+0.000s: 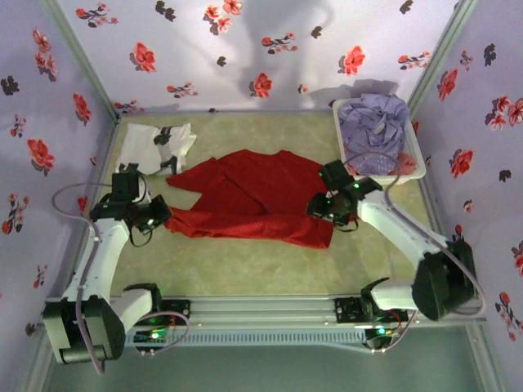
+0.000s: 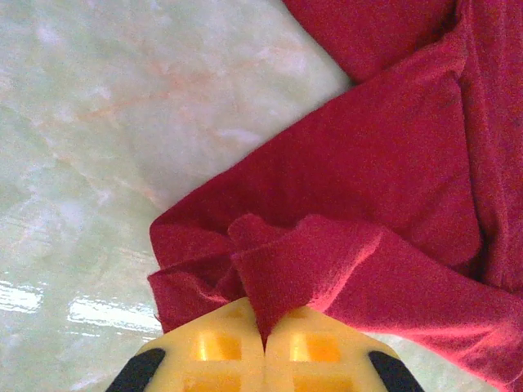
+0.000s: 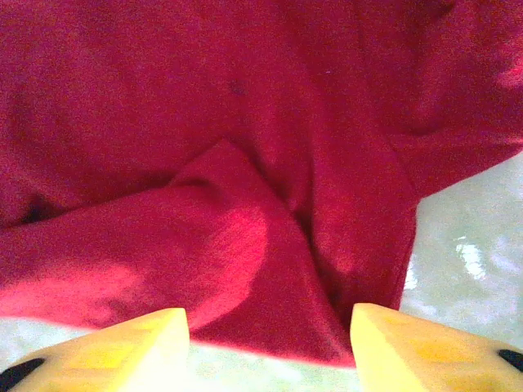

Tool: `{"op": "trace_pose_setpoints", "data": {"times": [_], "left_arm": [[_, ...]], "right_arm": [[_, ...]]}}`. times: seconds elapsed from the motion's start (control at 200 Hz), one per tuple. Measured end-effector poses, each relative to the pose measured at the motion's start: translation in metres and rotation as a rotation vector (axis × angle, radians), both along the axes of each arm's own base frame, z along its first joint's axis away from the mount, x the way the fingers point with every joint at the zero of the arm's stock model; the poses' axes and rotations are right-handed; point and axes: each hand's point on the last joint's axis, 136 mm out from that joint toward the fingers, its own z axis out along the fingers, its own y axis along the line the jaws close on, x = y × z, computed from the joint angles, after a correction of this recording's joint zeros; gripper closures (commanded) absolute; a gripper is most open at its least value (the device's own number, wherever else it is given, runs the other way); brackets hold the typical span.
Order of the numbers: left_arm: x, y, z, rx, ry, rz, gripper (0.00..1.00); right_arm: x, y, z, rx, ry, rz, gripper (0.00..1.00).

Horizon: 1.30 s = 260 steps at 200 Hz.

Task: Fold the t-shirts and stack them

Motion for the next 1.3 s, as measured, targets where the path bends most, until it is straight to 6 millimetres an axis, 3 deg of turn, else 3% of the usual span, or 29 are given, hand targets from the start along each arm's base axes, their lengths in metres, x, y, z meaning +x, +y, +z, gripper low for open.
{"op": "trace_pose_setpoints", "data": {"times": [0.235, 0.425, 0.55, 0.65, 0.775, 0.85, 0.92, 1.165, 1.3], "left_arm": [[-0.004, -0.002, -0.008, -0.008, 0.020, 0.008, 1.00], [0.000, -0.001, -0.007, -0.009, 0.007, 0.010, 1.00], [0.001, -0.001, -0.008, -0.009, 0.013, 0.010, 1.00], [0.002, -0.001, -0.005, -0.009, 0.005, 0.009, 1.00], [0.007, -0.001, 0.005, -0.009, -0.015, 0.009, 1.00], [0.013, -0.001, 0.020, -0.006, -0.039, 0.006, 1.00], [0.024, -0.001, 0.043, -0.003, -0.075, 0.002, 1.00], [0.085, 0.010, 0.148, 0.041, -0.286, -0.017, 1.00], [0.097, 0.036, 0.183, 0.083, -0.328, 0.020, 1.00]], "right_arm": [[0.022, 0.020, -0.032, -0.015, 0.063, 0.056, 0.39], [0.027, 0.039, -0.066, 0.014, 0.108, 0.089, 0.45], [0.029, 0.044, -0.084, 0.005, 0.153, 0.104, 0.62], [0.034, 0.049, -0.083, 0.020, 0.144, 0.119, 1.00], [0.035, 0.051, -0.076, 0.029, 0.137, 0.123, 1.00], [0.040, 0.052, -0.058, 0.030, 0.116, 0.129, 1.00], [0.055, 0.057, -0.028, 0.034, 0.058, 0.142, 1.00], [0.153, 0.106, 0.123, 0.159, -0.293, 0.194, 1.00], [0.191, 0.143, 0.160, 0.240, -0.363, 0.259, 1.00]]}}
